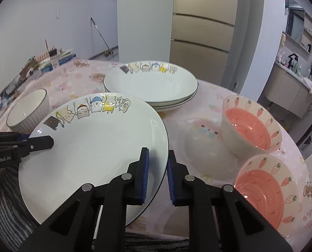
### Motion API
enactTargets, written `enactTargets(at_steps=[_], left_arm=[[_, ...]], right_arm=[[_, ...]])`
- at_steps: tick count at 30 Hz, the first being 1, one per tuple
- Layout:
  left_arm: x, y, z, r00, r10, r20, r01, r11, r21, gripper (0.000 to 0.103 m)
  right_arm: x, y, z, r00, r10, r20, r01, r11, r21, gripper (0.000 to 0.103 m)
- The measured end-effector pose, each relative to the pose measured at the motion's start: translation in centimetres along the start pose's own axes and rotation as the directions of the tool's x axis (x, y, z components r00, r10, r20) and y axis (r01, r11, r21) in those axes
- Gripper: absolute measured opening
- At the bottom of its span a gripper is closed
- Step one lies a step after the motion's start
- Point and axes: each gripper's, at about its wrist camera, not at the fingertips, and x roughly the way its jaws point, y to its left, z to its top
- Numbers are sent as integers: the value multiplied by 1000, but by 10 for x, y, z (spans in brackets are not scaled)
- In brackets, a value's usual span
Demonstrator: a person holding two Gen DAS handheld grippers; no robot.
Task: Organize plates and bowls
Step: 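Lift both plates and carry them over the plate stack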
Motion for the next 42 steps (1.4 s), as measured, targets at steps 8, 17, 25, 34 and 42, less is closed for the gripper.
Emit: enactTargets(at_steps=[8, 17, 25, 34, 42], left_arm=[[-17, -4, 2, 996, -29, 81, 28, 1000, 14, 24], [-43, -13, 8, 979, -40, 200, 34, 999, 33, 22], [-73, -18, 26, 952, -39, 304, 28, 999, 42, 20], [-88, -17, 76, 944, -36, 328, 38, 999, 1, 19], [-83, -22, 111, 936, -42, 351, 42, 999, 9, 18]], right_arm=[[-20, 8, 6, 989, -75, 130, 78, 997, -19, 15], [-45, 8, 15, 959, -93, 269, 95, 995, 5, 13], [-71, 2, 30, 926, -60, 373, 41, 997, 58, 11], [-78, 1, 69, 902, -66, 427, 42, 997, 64, 11], [-69, -19, 94, 894, -51, 445, -22, 987, 157, 9]])
